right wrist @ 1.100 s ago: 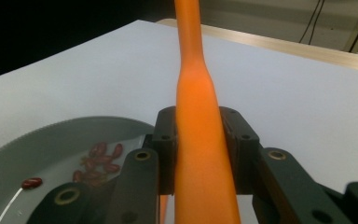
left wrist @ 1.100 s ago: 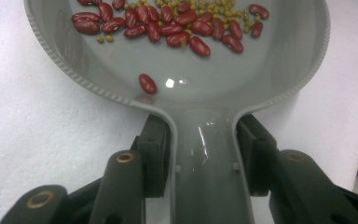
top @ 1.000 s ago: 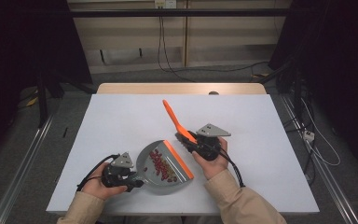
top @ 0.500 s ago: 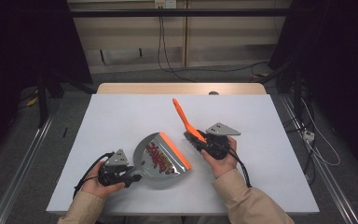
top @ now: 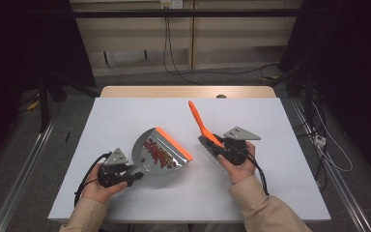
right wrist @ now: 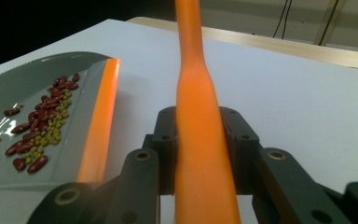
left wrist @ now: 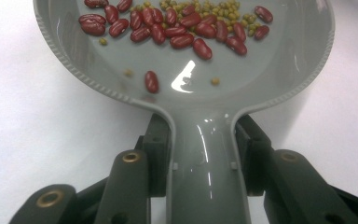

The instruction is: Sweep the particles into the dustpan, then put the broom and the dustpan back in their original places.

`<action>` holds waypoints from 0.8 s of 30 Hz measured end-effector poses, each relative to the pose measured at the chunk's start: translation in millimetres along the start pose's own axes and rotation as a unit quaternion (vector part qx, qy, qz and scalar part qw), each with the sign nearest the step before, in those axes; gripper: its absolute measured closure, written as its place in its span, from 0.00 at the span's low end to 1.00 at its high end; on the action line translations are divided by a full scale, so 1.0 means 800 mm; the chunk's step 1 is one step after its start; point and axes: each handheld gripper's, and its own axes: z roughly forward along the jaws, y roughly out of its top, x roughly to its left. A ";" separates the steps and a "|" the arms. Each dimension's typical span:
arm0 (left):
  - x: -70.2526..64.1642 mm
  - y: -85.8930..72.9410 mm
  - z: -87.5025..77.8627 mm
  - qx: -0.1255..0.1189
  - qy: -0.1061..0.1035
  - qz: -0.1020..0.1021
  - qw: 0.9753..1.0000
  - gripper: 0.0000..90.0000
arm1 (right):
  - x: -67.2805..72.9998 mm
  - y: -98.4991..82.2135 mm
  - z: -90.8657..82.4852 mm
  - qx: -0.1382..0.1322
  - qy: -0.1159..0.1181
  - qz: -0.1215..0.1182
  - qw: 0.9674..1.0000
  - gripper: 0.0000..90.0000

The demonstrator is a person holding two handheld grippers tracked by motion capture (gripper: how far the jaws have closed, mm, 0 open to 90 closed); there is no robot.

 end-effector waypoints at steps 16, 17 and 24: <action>0.020 -0.001 -0.007 -0.015 0.048 -0.048 0.998 0.70 | -0.014 -0.007 -0.017 0.003 -0.004 0.007 1.000 0.78; 0.022 -0.001 -0.007 -0.016 0.050 -0.048 0.997 0.70 | -0.015 -0.007 -0.019 0.003 -0.004 0.006 1.000 0.78; 0.028 -0.003 -0.007 -0.016 0.073 -0.065 0.995 0.70 | -0.021 -0.011 -0.029 0.002 -0.008 0.009 1.000 0.78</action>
